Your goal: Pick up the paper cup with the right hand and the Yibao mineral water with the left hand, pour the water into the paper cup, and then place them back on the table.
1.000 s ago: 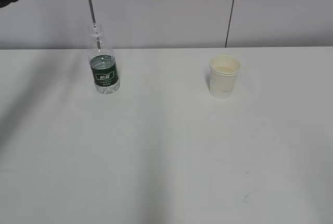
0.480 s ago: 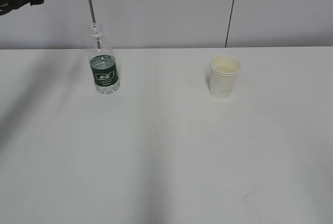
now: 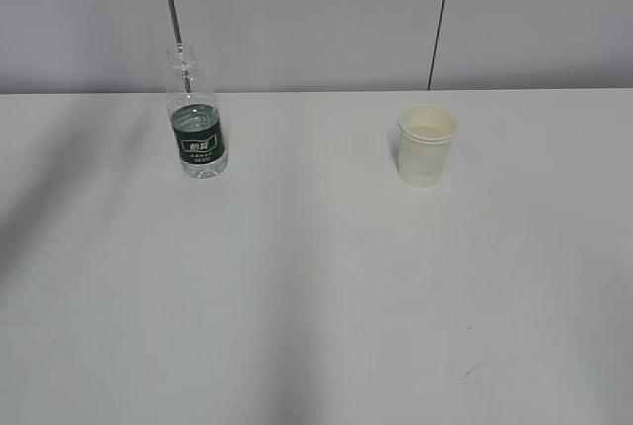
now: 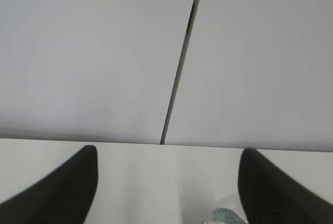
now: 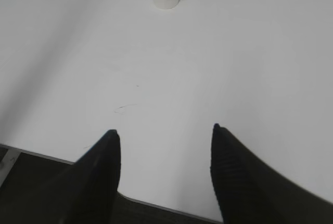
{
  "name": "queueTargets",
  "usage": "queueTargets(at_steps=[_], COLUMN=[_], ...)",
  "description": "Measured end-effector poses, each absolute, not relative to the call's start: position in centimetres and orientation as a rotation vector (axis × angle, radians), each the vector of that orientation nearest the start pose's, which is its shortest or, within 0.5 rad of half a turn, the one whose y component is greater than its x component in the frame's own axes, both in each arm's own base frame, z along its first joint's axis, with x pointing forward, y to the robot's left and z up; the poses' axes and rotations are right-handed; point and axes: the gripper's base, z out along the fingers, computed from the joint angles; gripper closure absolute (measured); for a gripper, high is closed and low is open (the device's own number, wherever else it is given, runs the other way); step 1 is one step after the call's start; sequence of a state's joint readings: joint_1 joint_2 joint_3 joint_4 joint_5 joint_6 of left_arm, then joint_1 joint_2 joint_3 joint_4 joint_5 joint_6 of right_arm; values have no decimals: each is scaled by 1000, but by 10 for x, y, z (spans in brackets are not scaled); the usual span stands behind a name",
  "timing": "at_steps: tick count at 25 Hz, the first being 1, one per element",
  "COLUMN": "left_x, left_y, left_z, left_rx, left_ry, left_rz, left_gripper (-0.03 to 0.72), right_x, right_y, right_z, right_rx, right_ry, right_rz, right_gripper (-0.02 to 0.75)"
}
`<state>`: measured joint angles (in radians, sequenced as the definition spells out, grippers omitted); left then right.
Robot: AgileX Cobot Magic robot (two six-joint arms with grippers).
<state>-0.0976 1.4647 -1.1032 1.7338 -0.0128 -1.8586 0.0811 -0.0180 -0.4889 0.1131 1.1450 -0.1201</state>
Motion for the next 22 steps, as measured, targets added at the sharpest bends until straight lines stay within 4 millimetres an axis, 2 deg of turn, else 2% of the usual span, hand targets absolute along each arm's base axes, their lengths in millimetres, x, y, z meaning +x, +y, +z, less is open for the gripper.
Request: queueTargets(at_steps=[11, 17, 22], left_x=[238, 203, 190], left_y=[-24, -21, -27], left_z=[346, 336, 321], left_rx=[-14, -21, 31], left_ry=[1769, 1750, 1785], left_rz=[-172, -184, -246], left_gripper=[176, 177, 177], right_x=[-11, -11, -11], right_y=[8, 8, 8], right_z=[268, 268, 268], right_rx=[-224, -224, -224], right_ry=[2106, 2106, 2106], right_rz=[114, 114, 114], right_gripper=[295, 295, 295])
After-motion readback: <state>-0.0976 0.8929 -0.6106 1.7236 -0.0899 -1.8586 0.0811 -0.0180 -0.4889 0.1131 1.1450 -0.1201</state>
